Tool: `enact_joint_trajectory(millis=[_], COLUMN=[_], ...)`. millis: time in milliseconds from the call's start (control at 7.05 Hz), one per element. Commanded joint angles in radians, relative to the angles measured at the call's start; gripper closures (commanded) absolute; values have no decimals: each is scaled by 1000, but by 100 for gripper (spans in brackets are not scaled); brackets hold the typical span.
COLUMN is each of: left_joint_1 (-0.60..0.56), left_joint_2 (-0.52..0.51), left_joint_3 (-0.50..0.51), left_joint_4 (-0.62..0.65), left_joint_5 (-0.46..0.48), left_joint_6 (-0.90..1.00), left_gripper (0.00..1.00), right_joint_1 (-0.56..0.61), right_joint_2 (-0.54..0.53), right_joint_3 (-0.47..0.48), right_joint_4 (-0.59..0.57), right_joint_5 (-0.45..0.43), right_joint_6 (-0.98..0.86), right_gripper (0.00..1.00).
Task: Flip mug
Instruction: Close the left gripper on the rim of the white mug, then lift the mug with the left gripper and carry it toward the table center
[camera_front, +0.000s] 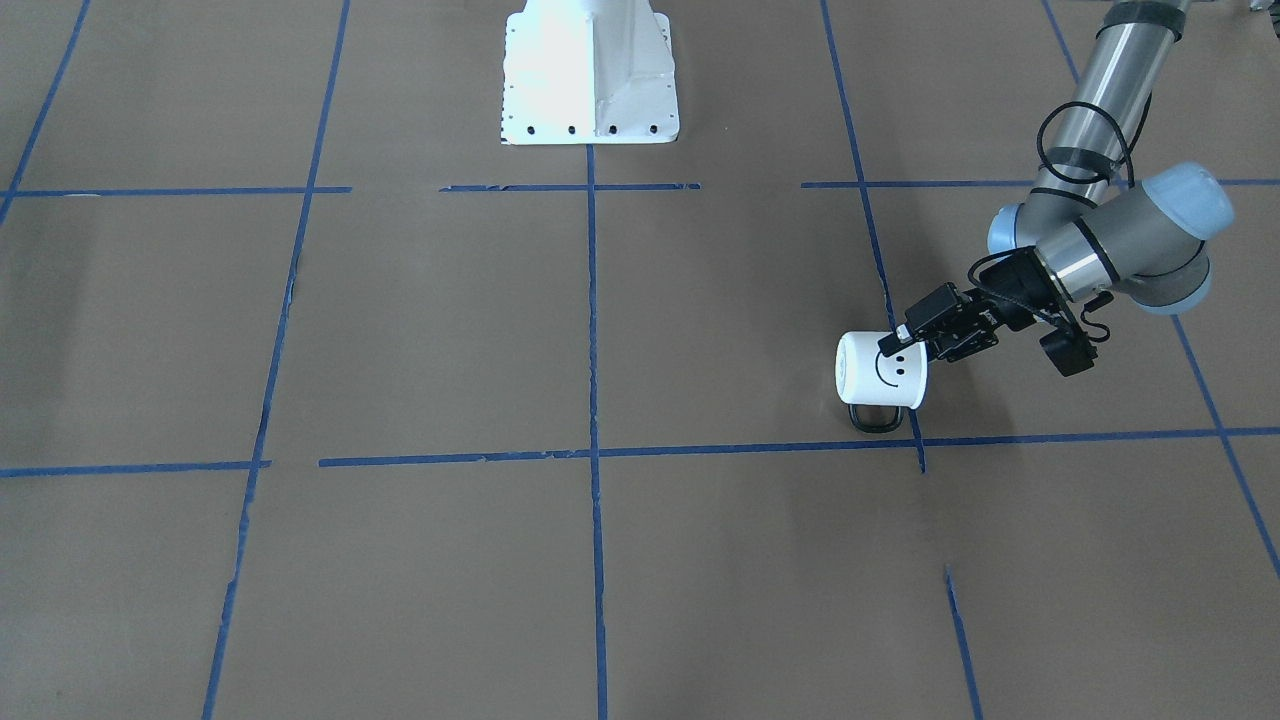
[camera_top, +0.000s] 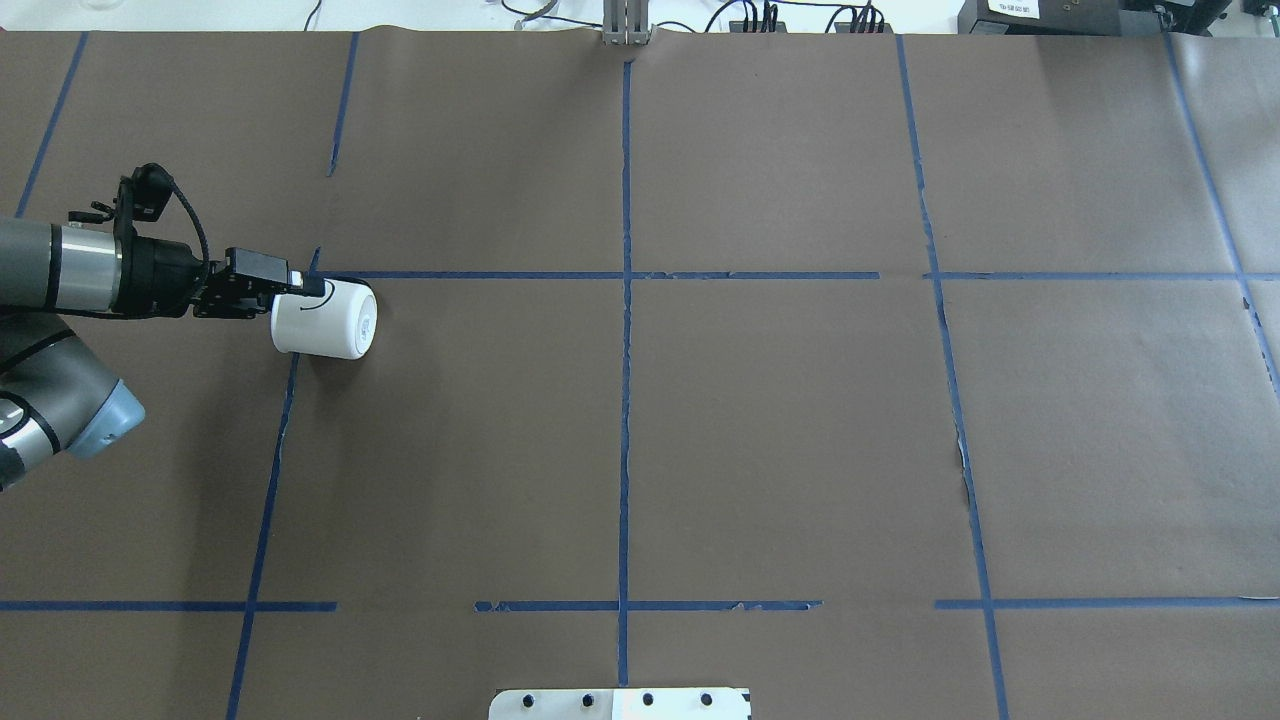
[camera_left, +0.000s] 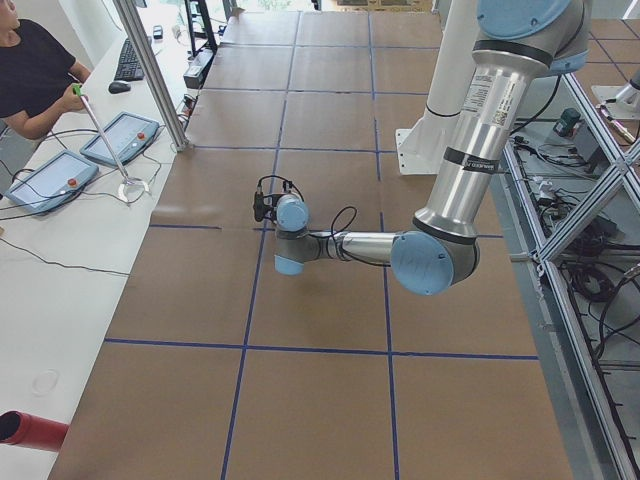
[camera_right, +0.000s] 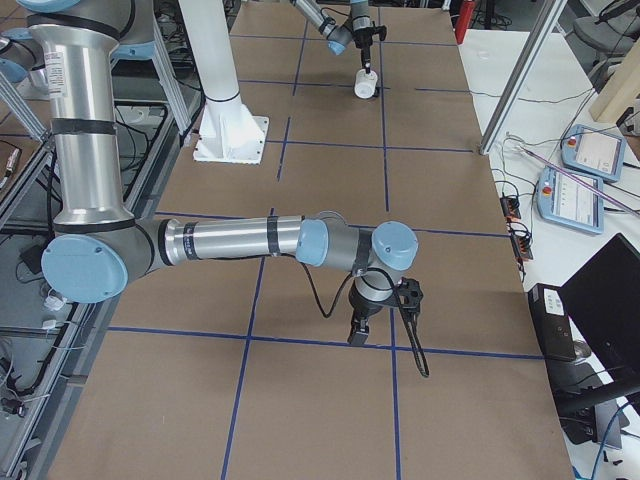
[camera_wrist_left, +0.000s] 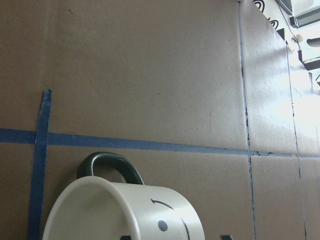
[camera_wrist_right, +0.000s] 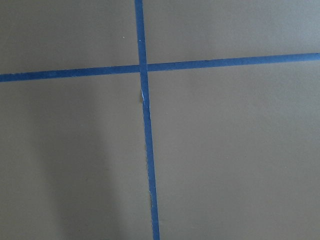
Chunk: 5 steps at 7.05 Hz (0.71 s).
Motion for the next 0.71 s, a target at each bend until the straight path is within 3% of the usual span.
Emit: enact_joint_trajectory(millis=[0, 567], left_joint_1=[2, 14], left_joint_2=[-2, -9], left_joint_3=[-13, -37], left_joint_4=[0, 3], left_joint_5=[-1, 2], left_joint_6=[-23, -29], left_gripper=[44, 78], right_joint_1=[0, 0], right_joint_2=[0, 0], right_joint_3=[0, 0], right_joint_4=[0, 0], right_joint_5=[0, 0], right_joint_6=[0, 0], right_gripper=[0, 0])
